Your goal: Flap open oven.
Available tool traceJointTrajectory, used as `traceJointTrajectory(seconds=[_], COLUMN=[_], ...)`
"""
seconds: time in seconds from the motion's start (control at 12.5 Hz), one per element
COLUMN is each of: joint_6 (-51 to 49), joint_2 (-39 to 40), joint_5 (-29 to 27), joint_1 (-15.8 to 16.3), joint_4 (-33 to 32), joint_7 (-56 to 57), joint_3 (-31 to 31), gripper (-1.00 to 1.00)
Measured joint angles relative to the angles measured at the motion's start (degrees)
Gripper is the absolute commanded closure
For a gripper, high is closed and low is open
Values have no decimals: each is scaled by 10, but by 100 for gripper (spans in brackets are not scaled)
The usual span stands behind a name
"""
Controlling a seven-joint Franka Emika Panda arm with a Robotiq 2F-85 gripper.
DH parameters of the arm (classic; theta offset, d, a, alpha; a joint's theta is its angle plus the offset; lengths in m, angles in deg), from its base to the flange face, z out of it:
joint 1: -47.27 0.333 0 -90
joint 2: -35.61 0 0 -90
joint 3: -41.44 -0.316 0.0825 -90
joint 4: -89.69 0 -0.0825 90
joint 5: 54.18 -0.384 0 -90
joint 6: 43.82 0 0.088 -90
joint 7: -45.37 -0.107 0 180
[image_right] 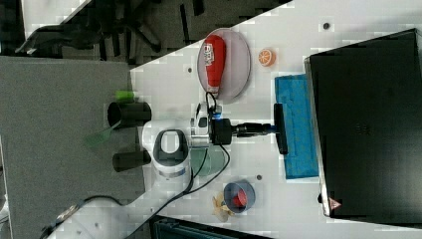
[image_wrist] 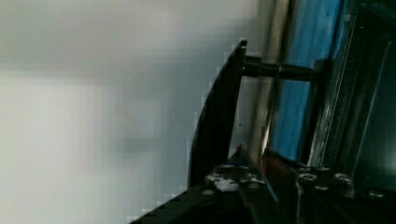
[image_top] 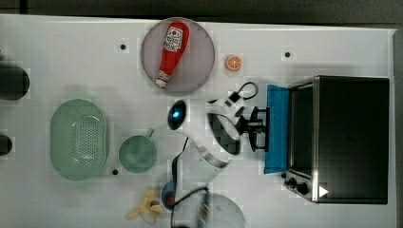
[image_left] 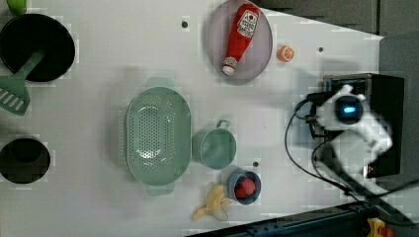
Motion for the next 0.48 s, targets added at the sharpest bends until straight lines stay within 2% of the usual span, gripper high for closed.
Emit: traceJointTrajectory(seconds=[0.24, 0.48], joint_6=[-11, -32], joint_2=[82, 146], joint_5=[64, 78], joint_1=[40, 70], joint_4=[18, 28], joint_7=[-119, -166], joint_3=[-7, -11], gripper=[65, 65])
